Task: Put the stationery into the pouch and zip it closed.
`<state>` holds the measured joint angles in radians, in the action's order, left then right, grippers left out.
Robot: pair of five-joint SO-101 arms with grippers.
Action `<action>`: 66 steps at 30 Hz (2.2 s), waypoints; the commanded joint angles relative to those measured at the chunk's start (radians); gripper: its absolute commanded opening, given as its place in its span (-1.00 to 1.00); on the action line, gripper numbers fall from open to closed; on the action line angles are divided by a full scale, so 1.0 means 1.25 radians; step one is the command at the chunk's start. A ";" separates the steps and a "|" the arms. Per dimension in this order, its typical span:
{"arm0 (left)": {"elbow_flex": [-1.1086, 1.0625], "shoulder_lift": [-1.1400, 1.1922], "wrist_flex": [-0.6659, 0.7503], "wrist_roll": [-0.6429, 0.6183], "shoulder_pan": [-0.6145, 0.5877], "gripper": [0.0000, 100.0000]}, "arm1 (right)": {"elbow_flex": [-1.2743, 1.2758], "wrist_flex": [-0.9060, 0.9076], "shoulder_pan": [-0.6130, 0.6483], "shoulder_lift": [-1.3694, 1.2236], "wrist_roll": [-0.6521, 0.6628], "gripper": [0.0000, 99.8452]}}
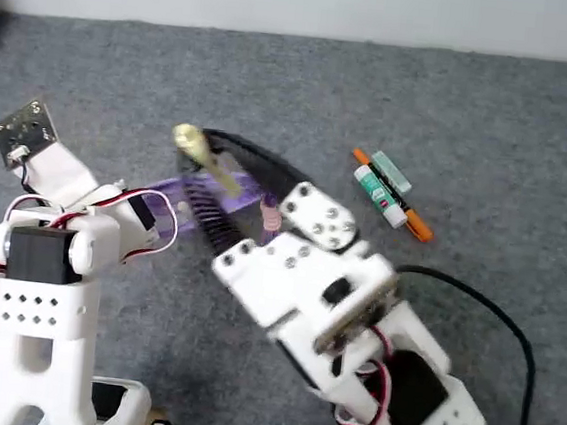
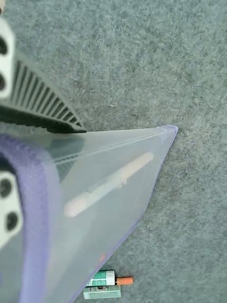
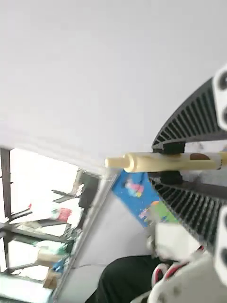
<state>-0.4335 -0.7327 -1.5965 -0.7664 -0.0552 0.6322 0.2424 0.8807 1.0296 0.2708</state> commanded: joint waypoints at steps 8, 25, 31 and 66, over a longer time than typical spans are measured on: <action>0.042 0.000 0.023 -0.011 0.004 -0.97 | 0.004 -0.152 0.033 -0.123 0.033 -0.98; 0.042 0.000 0.023 -0.011 0.005 -0.97 | -0.026 0.053 0.048 -0.026 -0.027 -0.98; 0.042 0.000 0.023 -0.011 0.005 -0.97 | 0.043 -0.019 0.037 -0.028 -0.027 -0.98; 0.042 0.000 0.022 -0.011 0.005 -0.97 | 0.122 0.218 -0.121 0.047 0.027 -0.61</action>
<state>-0.4335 -0.7311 -1.5965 -0.7664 -0.0537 0.8623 0.4772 0.7488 1.0434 0.2954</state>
